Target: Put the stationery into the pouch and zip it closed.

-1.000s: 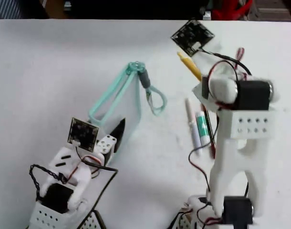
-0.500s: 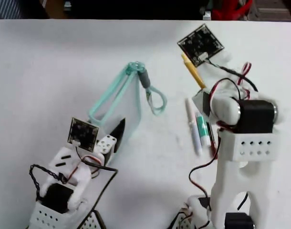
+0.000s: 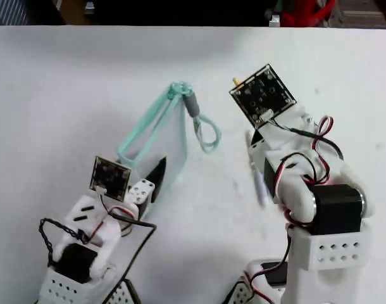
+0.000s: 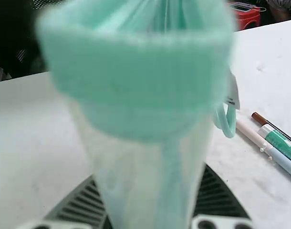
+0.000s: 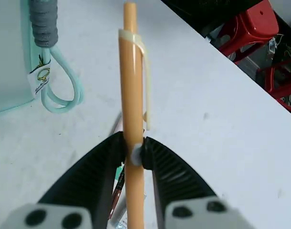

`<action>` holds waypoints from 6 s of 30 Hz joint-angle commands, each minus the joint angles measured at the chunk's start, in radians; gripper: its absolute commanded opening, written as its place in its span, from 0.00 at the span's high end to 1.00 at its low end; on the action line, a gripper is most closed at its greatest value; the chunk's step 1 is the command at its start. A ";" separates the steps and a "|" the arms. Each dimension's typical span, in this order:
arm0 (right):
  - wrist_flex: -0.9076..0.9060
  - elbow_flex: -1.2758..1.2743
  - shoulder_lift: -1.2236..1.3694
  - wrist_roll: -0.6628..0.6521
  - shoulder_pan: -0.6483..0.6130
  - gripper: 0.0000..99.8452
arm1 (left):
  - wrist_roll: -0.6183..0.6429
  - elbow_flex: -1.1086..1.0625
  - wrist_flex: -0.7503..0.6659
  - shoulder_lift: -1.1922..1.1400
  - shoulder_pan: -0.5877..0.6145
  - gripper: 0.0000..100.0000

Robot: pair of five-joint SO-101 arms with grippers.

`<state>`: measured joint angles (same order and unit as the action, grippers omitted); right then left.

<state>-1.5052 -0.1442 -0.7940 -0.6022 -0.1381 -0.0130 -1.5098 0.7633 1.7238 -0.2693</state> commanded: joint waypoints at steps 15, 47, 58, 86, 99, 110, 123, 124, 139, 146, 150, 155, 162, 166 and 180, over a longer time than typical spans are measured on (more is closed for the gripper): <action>0.019 0.005 -0.013 0.080 -0.013 0.98 | 0.002 0.003 -0.012 -0.004 0.010 0.83; 0.527 0.310 0.306 0.683 -0.633 0.98 | 0.003 0.003 -0.014 -0.004 0.010 0.79; 0.773 -0.170 0.064 0.674 -0.630 0.98 | 0.003 0.003 -0.015 -0.004 0.010 0.79; 0.194 -0.229 -0.064 0.436 -0.030 0.77 | 0.003 0.003 -0.014 -0.004 0.010 0.79; 0.662 -0.933 -0.062 0.496 0.174 0.77 | 0.003 0.002 -0.012 -0.005 0.010 0.79; 0.805 -1.039 -0.062 0.483 0.176 0.89 | 0.003 0.002 -0.012 -0.005 0.010 0.79; 0.839 -1.043 -0.064 0.491 0.237 0.84 | 0.003 -0.012 -0.018 -0.005 0.010 0.79; 0.839 -1.043 -0.064 0.491 0.239 0.81 | 0.003 -0.012 -0.018 -0.005 0.010 0.79; 0.839 -1.043 -0.064 0.489 0.237 0.89 | 0.003 -0.011 -0.018 -0.005 0.010 0.79; 0.855 -1.046 -0.064 0.491 0.239 0.83 | 0.003 -0.011 -0.018 -0.005 0.010 0.79; 0.858 -1.051 -0.064 0.491 0.237 1.00 | 0.003 -0.012 -0.018 -0.005 0.010 0.79; 0.860 -1.049 -0.064 0.491 0.237 0.87 | 0.003 -0.012 -0.018 -0.005 0.010 0.79; 0.860 -1.049 -0.064 0.491 0.237 0.97 | 0.003 -0.012 -0.018 -0.005 0.010 0.79; 0.860 -1.049 -0.064 0.491 0.237 0.90 | 0.003 -0.012 -0.018 -0.005 0.010 0.79; 0.858 -1.049 -0.064 0.491 0.239 0.88 | 0.003 -0.012 -0.018 -0.005 0.010 0.79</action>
<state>-0.6613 -1.2014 -0.8401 -0.1112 0.0905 -0.0130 -1.5313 0.7633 1.7085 -0.2662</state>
